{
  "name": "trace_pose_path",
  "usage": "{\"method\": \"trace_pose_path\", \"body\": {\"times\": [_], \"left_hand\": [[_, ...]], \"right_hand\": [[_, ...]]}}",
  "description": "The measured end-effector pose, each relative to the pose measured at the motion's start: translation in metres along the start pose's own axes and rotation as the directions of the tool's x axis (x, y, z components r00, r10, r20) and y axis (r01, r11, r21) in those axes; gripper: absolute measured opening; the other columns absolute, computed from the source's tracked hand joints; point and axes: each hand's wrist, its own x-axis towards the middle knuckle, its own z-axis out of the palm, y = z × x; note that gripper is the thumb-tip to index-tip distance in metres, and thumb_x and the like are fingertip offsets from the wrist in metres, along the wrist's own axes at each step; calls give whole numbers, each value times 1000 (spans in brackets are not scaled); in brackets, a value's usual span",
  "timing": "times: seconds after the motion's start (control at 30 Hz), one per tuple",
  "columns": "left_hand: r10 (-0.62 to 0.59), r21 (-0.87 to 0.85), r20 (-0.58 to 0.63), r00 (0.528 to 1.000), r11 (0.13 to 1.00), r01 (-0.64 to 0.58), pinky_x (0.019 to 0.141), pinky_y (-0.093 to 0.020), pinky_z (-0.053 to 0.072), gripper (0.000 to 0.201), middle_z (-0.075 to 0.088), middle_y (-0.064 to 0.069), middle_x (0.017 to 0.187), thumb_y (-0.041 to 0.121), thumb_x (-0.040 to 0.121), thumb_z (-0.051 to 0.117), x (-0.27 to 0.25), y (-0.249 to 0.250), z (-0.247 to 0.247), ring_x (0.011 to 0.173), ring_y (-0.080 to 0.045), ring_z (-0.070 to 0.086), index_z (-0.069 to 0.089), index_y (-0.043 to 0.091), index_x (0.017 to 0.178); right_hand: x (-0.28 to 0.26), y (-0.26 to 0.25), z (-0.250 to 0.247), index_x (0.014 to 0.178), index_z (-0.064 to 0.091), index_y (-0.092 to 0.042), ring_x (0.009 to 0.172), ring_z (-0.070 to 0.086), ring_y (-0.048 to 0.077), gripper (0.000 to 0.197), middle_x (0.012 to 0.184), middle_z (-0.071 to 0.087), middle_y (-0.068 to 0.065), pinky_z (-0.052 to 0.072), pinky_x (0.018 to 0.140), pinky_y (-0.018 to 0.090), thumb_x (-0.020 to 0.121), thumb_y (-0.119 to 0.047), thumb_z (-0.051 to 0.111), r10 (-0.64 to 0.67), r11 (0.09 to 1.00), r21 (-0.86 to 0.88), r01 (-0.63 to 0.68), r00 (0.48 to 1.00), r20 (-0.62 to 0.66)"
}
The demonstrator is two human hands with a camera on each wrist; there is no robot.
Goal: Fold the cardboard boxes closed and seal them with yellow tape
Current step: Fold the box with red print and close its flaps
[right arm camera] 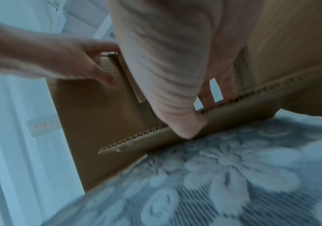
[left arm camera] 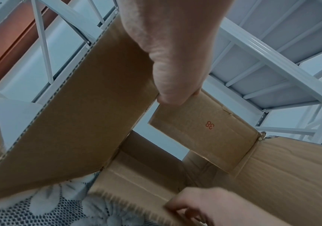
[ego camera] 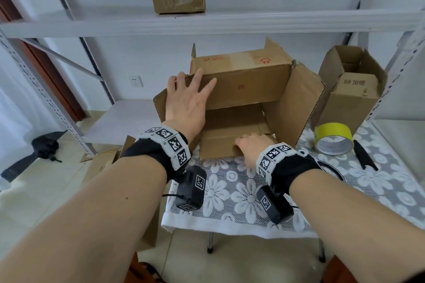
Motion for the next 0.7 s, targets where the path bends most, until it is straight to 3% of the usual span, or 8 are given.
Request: {"method": "trace_pose_path", "body": {"times": [0.07, 0.13, 0.23, 0.37, 0.53, 0.7], "left_hand": [[-4, -12, 4, 1000, 1000, 4, 114, -50, 15, 78, 15, -6, 161, 23, 86, 57, 0, -1, 0, 138, -40, 22, 18, 37, 152], [-22, -42, -1, 1000, 999, 22, 116, -50, 13, 76, 16, -5, 162, 25, 86, 57, 1, -3, -1, 139, -39, 22, 20, 37, 151], [-50, -87, -14, 999, 995, 48, 118, -52, 4, 72, 16, -4, 162, 27, 87, 56, 2, -8, -4, 142, -38, 19, 24, 36, 150], [-83, -138, -82, 993, 988, 71, 119, -55, -1, 67, 25, -3, 159, 32, 89, 52, 1, -11, -7, 144, -34, 21, 25, 32, 151], [-89, -175, -97, 991, 982, 71, 118, -58, -1, 75, 28, 0, 157, 58, 88, 48, -3, -9, -11, 143, -30, 23, 19, 33, 152], [-78, -122, -30, 997, 990, 74, 115, -64, -1, 117, 31, -9, 147, 83, 61, 62, -2, -1, -22, 139, -34, 25, 9, 33, 153]], "right_hand": [[-1, 1, -9, 124, 52, -14, 106, 57, 25, 35, 118, 61, 7, 45, 88, 36, 90, -9, 54, 11, 1000, 10, -10, 995, -96], [-2, 2, -21, 113, 58, -11, 92, 62, 26, 31, 104, 65, 8, 49, 75, 34, 88, 2, 48, 53, 998, 31, -48, 983, -177], [1, 7, -39, 107, 61, -9, 89, 61, 30, 30, 97, 64, 11, 43, 68, 34, 86, 6, 44, 88, 993, 97, -65, 965, -249], [5, 8, -44, 110, 60, -8, 80, 59, 30, 31, 90, 63, 12, 40, 64, 33, 89, 8, 43, 128, 977, 209, -51, 918, -376], [3, 3, -35, 114, 59, -8, 92, 58, 32, 32, 99, 66, 14, 34, 71, 32, 91, 8, 42, 122, 980, 199, -27, 869, -479], [-11, 2, -28, 117, 58, -10, 96, 55, 33, 32, 102, 63, 15, 33, 74, 33, 93, 3, 42, 157, 972, 231, -47, 862, -482]]}}
